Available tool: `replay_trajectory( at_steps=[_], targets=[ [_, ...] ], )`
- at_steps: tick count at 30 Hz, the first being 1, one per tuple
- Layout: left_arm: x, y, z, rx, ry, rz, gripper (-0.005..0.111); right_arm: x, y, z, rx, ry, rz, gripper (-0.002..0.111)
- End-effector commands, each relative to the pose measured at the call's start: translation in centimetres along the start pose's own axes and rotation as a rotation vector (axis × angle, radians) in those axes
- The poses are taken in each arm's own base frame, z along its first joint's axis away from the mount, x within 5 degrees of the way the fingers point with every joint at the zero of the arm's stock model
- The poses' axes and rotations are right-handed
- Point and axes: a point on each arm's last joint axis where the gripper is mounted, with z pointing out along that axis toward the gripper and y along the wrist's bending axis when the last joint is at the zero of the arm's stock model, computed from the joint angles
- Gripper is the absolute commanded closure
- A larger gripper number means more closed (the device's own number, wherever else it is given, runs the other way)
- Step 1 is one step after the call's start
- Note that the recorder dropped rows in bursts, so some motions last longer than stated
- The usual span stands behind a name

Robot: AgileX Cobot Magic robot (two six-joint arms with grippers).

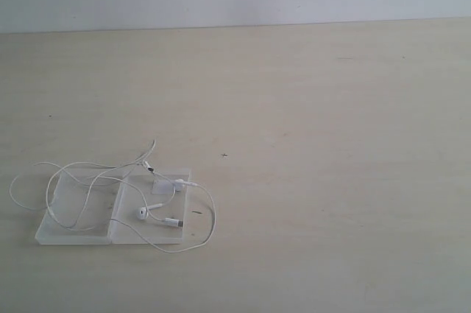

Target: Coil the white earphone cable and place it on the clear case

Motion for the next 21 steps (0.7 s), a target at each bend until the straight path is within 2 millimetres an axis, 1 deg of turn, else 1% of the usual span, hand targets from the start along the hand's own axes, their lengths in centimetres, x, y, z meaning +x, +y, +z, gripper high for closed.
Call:
replay_trajectory(
  at_steps=[1,6,11,21],
  targets=[
    [0.06,-0.03,-0.03,0.008,-0.004,0.002,0.107,0.7,0.04,-0.08,-0.005,0.061,-0.019,0.108],
    [0.06,-0.03,-0.03,0.008,-0.004,0.002,0.107,0.7,-0.34,-0.21,0.057,0.056,0.011,0.108],
    [0.06,-0.03,-0.03,0.008,-0.004,0.002,0.107,0.07,-0.32,-0.99,0.06,-0.035,0.009,0.108],
    [0.06,-0.03,-0.03,0.008,-0.004,0.002,0.107,0.02,-0.43,-1.0,0.079,-0.042,0.006,0.108]
  ],
)
